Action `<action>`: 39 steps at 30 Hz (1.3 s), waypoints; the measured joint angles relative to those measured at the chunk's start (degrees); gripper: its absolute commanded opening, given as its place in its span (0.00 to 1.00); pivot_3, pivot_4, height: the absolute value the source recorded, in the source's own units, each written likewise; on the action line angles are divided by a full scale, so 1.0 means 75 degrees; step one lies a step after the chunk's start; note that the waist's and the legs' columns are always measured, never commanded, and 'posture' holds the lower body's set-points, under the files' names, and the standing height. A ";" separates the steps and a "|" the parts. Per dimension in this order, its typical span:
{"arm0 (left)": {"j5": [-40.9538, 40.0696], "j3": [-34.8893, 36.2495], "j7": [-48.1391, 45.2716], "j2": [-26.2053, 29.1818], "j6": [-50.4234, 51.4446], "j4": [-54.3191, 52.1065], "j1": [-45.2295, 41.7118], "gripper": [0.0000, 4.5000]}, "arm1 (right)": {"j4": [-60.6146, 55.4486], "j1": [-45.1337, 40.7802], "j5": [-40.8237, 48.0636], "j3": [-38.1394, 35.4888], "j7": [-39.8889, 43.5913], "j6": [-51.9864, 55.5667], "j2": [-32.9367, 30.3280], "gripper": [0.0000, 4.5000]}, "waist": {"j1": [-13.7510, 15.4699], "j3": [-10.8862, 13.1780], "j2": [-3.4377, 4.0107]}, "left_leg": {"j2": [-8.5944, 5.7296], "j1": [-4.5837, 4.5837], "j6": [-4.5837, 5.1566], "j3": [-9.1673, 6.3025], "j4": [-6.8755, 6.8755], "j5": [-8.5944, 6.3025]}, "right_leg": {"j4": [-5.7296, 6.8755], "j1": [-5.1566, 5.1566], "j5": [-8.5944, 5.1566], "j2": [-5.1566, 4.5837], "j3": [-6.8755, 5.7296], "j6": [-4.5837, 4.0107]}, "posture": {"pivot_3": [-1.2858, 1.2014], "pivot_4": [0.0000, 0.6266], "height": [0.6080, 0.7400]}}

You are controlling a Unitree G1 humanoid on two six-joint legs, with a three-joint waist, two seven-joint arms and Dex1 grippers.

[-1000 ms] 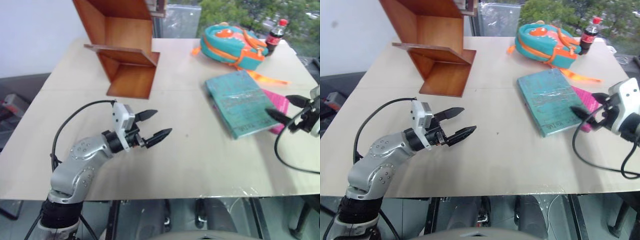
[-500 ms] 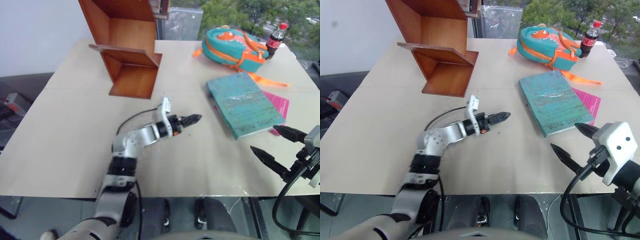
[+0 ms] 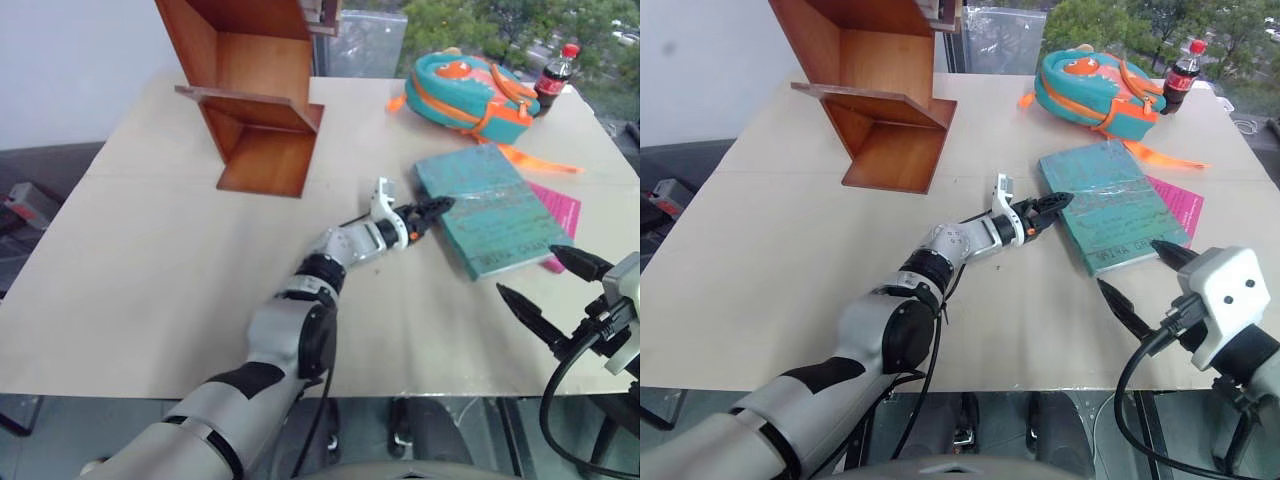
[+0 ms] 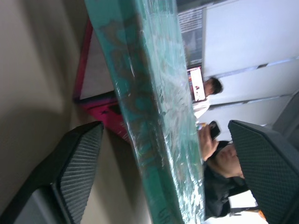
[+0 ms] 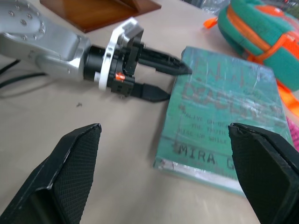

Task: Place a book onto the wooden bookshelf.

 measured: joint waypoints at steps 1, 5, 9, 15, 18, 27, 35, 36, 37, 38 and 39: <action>0.0010 0.0108 -0.0117 -0.0002 0.0004 0.0151 -0.0047 0.57 | 0.0000 0.0132 0.0006 0.0039 -0.0147 -0.0180 -0.0086 1.00 | 0.0005 0.0002 -0.0003 | 0.0000 -0.0001 0.0001 -0.0001 0.0001 0.0000 | 0.0000 0.0000 -0.0001 -0.0001 0.0000 0.0001 | 0.52 0.24 1.00; 0.0166 0.0184 -0.0468 -0.0009 0.0124 0.0411 -0.0168 0.12 | 0.0000 0.0505 -0.0003 0.0245 -0.0501 -0.0647 -0.0254 1.00 | 0.0018 0.0003 -0.0006 | -0.0002 -0.0002 0.0001 -0.0003 0.0001 -0.0001 | -0.0001 0.0001 -0.0002 -0.0002 -0.0003 0.0004 | 0.52 0.24 1.00; 0.0438 0.0150 -0.0802 -0.0012 0.0232 0.0448 -0.0235 0.02 | 0.0000 0.0697 -0.0083 0.0425 -0.0794 -0.0962 -0.0400 1.00 | 0.0009 0.0003 -0.0007 | -0.0001 -0.0001 0.0001 -0.0003 0.0001 0.0000 | -0.0001 0.0000 -0.0002 -0.0002 -0.0003 0.0004 | 0.52 0.24 1.00; 0.0643 0.0183 -0.1047 0.0004 0.0482 0.0442 -0.0236 0.02 | 0.0000 0.0501 -0.0210 0.0641 -0.1005 -0.0966 -0.0402 1.00 | 0.0008 0.0004 -0.0007 | 0.0000 -0.0001 0.0001 -0.0003 0.0001 0.0000 | -0.0001 0.0000 -0.0002 -0.0002 -0.0002 0.0004 | 0.52 0.24 1.00; 0.0672 0.0195 -0.1105 0.0092 0.0801 0.0303 -0.0174 0.02 | 0.0006 0.0152 -0.0369 0.0784 -0.1043 -0.0724 -0.0360 1.00 | 0.0002 0.0004 -0.0008 | 0.0001 -0.0001 0.0001 -0.0003 0.0001 0.0000 | 0.0000 0.0000 -0.0003 -0.0001 -0.0002 0.0004 | 0.52 0.24 1.00; 0.0544 0.0455 -0.0734 0.0300 0.1569 -0.0975 0.0580 0.02 | 0.0489 -0.1094 -0.0699 0.1301 -0.0782 -0.0175 -0.0267 1.00 | -0.0024 -0.0005 -0.0006 | 0.0006 0.0012 -0.0001 0.0001 0.0001 0.0001 | 0.0008 0.0002 -0.0002 0.0002 0.0008 0.0004 | 0.52 0.24 1.00; 0.0256 0.0729 -0.0248 0.0678 0.1950 -0.1784 0.0969 0.02 | 0.0495 -0.1341 -0.0819 0.1306 -0.0518 0.0122 -0.0063 1.00 | -0.0029 -0.0015 -0.0004 | 0.0008 0.0021 -0.0003 0.0011 0.0002 0.0002 | 0.0018 0.0003 -0.0002 0.0006 0.0017 0.0003 | 0.52 0.24 1.00; 0.0256 0.0729 -0.0240 0.0697 0.1964 -0.1804 0.0977 0.09 | 0.0494 -0.1344 -0.0824 0.1306 -0.0506 0.0135 -0.0059 1.00 | -0.0028 -0.0015 -0.0004 | 0.0008 0.0021 -0.0003 0.0011 0.0002 0.0002 | 0.0017 0.0003 -0.0002 0.0005 0.0017 0.0003 | 0.52 0.24 1.00; 0.0301 0.0684 -0.0210 0.0767 0.1946 -0.1862 0.1018 0.17 | 0.0492 -0.1354 -0.0846 0.1305 -0.0476 0.0205 -0.0038 1.00 | -0.0027 -0.0017 -0.0006 | 0.0008 0.0024 -0.0003 0.0012 0.0003 0.0002 | 0.0018 0.0006 -0.0002 0.0005 0.0017 0.0003 | 0.52 0.24 1.00; 0.0332 0.0664 -0.0177 0.0818 0.1920 -0.1892 0.1059 0.23 | 0.0491 -0.1356 -0.0861 0.1305 -0.0466 0.0238 -0.0010 1.00 | -0.0028 -0.0019 -0.0007 | 0.0007 0.0027 -0.0003 0.0015 0.0002 0.0002 | 0.0018 0.0007 -0.0002 0.0005 0.0020 0.0003 | 0.52 0.24 1.00; 0.0348 0.0653 -0.0151 0.0877 0.1924 -0.1897 0.1099 0.34 | 0.0487 -0.1356 -0.0879 0.1305 -0.0455 0.0260 0.0036 1.00 | -0.0029 -0.0019 -0.0007 | 0.0008 0.0027 -0.0003 0.0016 0.0002 0.0002 | 0.0018 0.0007 -0.0001 0.0005 0.0021 0.0003 | 0.52 0.24 1.00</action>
